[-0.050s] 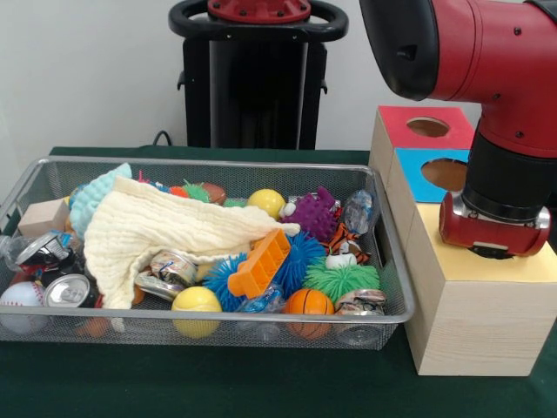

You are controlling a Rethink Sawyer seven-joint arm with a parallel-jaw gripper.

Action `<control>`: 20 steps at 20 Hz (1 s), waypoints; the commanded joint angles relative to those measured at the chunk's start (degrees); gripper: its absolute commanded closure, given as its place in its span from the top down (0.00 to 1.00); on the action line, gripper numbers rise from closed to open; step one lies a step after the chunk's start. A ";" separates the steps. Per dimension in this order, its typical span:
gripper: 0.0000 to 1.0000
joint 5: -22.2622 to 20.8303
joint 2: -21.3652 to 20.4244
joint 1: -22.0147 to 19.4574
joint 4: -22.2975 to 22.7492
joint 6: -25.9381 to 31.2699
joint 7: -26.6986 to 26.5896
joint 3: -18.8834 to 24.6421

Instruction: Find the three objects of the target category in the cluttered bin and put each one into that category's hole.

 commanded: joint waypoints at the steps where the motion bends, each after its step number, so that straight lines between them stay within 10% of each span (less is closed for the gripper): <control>1: 1.00 0.50 1.79 -2.35 1.35 2.35 7.90 1.82; 20: 1.00 1.19 -5.37 -1.70 2.22 10.50 7.25 1.31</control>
